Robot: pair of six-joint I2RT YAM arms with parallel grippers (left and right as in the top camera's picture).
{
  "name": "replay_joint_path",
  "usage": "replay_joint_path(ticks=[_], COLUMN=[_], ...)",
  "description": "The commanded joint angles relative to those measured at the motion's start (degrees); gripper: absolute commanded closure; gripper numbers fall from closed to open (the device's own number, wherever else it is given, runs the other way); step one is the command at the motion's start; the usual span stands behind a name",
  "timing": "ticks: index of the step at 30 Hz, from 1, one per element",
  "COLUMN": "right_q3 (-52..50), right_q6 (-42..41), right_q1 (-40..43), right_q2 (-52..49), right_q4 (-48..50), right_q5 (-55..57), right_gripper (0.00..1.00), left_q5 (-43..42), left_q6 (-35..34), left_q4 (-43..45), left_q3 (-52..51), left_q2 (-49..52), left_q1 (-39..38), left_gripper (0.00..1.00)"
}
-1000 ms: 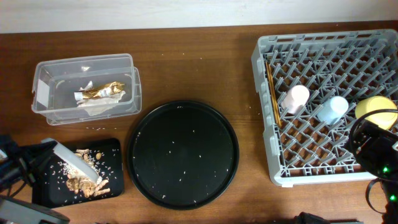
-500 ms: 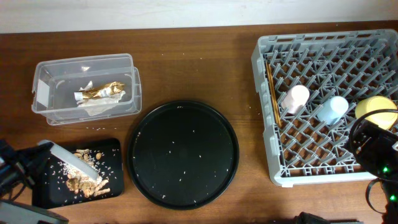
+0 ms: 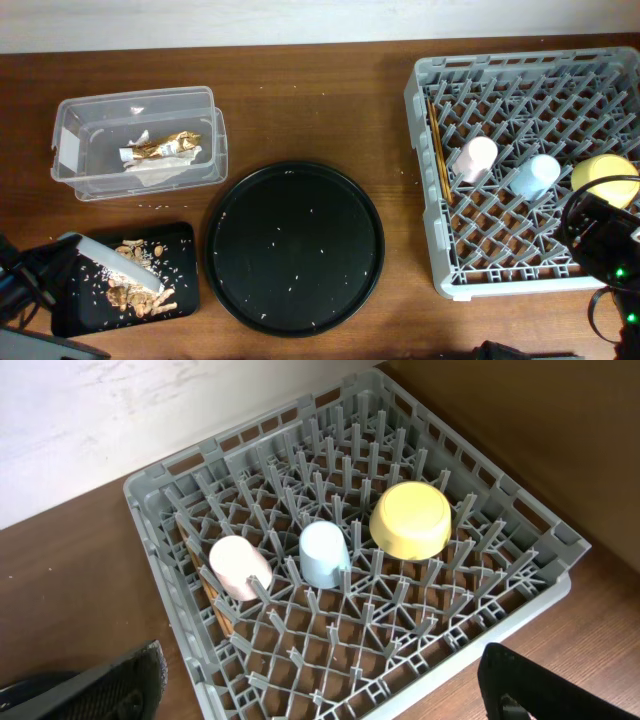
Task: Sort waste into correct bins and load items into the dishwasher rack
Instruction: 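Carry the emptied plate back and set it on the round black tray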
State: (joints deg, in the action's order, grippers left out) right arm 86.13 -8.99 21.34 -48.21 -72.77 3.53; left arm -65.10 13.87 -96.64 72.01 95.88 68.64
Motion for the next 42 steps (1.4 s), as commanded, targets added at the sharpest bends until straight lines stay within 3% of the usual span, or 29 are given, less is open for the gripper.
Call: replay_joint_path(ticks=[1, 10, 20, 24, 27, 34, 42], right_q3=[0.66, 0.68, 0.66, 0.66, 0.66, 0.68, 0.68], right_q6=[-0.24, -0.24, -0.24, -0.24, -0.24, -0.24, -0.24], right_q1=[0.33, 0.33, 0.33, 0.33, 0.33, 0.33, 0.33], right_q2=[0.22, 0.22, 0.22, 0.22, 0.22, 0.22, 0.22], right_q4=[0.17, 0.15, 0.17, 0.17, 0.15, 0.17, 0.17], right_q5=[-0.11, -0.11, -0.11, -0.11, -0.13, -0.11, -0.11], right_gripper=[0.02, 0.02, 0.02, 0.02, 0.02, 0.02, 0.02], left_q5=[3.61, 3.45, 6.71, 14.67, 14.95, 18.23, 45.59], left_q6=[-0.52, -0.55, -1.36, -8.15, -8.44, -18.99, -40.79], left_q4=[-0.13, -0.09, 2.12, 7.19, 8.37, 18.78, 30.29], left_q3=[-0.81, -0.94, -0.94, -0.94, -0.94, -0.94, -0.94], left_q2=[-2.93, -10.86, -14.49, -14.91, -15.02, -15.04, -15.02], left_q1=[-0.59, -11.63, -31.56, -42.45, -49.66, -68.83, -88.43], left_gripper=[0.99, 0.99, 0.99, 0.99, 0.99, 0.99, 0.99])
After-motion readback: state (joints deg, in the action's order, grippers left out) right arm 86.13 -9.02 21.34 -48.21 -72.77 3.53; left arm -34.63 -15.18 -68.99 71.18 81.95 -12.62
